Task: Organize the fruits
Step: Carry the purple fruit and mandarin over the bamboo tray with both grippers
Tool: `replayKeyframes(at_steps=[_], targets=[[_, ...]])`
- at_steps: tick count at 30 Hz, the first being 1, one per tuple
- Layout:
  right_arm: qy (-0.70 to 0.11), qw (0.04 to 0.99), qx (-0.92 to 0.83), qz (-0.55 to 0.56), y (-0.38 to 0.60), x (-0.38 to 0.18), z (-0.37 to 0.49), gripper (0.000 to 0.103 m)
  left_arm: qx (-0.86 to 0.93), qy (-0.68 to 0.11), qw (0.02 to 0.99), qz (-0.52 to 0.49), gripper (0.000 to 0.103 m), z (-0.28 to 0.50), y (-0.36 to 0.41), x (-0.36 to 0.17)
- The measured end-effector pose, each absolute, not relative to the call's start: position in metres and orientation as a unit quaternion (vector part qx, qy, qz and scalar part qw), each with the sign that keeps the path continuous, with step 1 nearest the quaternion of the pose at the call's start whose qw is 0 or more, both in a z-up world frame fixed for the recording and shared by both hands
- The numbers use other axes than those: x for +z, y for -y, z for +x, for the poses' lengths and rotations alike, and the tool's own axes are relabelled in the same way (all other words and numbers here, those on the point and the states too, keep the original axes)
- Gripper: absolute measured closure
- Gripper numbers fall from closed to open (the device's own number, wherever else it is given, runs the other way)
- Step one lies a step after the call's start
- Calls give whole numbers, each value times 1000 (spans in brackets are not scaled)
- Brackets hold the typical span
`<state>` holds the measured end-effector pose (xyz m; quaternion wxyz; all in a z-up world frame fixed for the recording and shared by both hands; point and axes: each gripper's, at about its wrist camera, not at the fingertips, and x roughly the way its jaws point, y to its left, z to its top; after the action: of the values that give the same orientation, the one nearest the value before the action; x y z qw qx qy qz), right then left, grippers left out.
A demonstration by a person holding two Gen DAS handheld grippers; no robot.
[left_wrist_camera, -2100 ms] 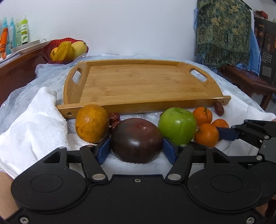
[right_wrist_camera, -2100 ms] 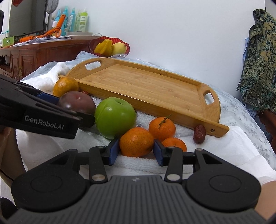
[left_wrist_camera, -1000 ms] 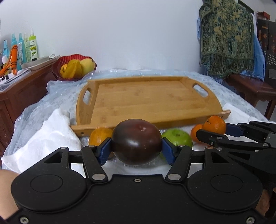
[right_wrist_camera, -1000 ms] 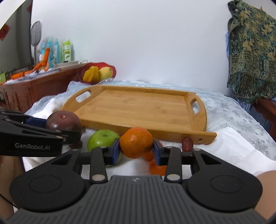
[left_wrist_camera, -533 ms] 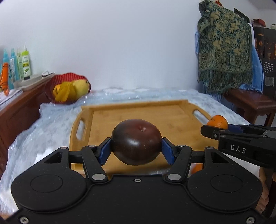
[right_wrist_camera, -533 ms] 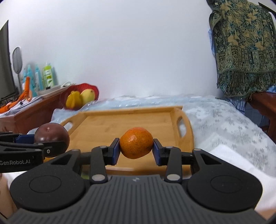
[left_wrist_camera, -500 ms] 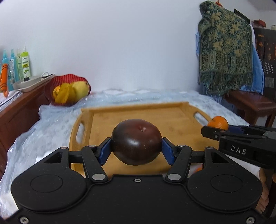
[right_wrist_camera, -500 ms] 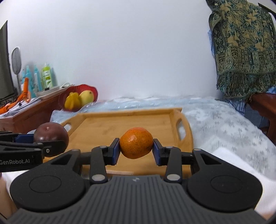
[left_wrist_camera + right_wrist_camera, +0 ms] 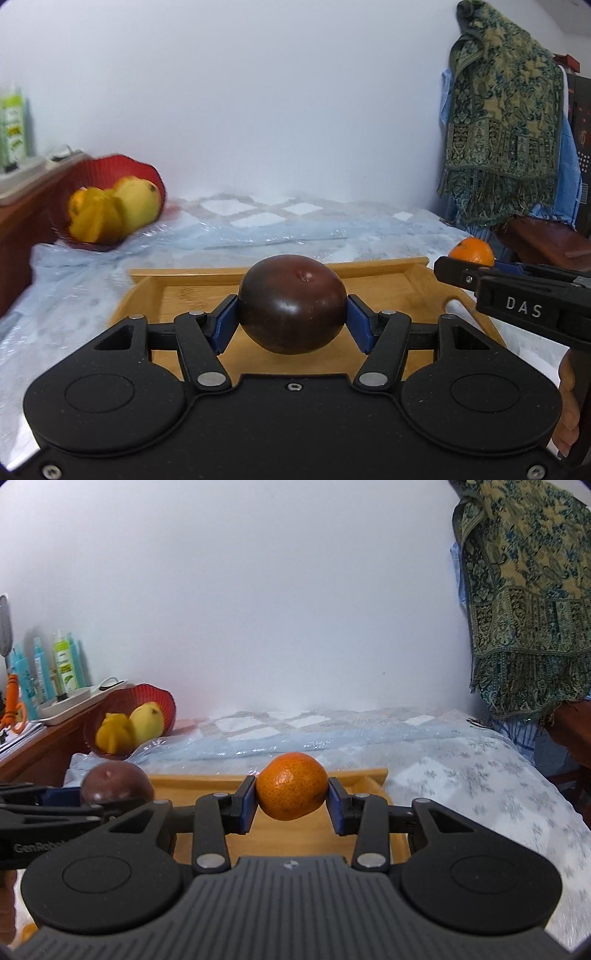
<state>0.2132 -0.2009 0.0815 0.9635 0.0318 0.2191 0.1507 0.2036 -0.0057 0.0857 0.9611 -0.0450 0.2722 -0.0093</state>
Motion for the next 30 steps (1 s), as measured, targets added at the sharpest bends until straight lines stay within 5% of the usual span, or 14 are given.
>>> replayKeyframes(at_steps=[8, 30], targets=[[-278, 950, 136, 31, 197, 60, 272, 59, -11, -305, 951, -58, 44, 268, 10, 60], [-326, 938, 116, 33, 195, 33, 314, 58, -2, -326, 944, -57, 44, 291, 9, 36]])
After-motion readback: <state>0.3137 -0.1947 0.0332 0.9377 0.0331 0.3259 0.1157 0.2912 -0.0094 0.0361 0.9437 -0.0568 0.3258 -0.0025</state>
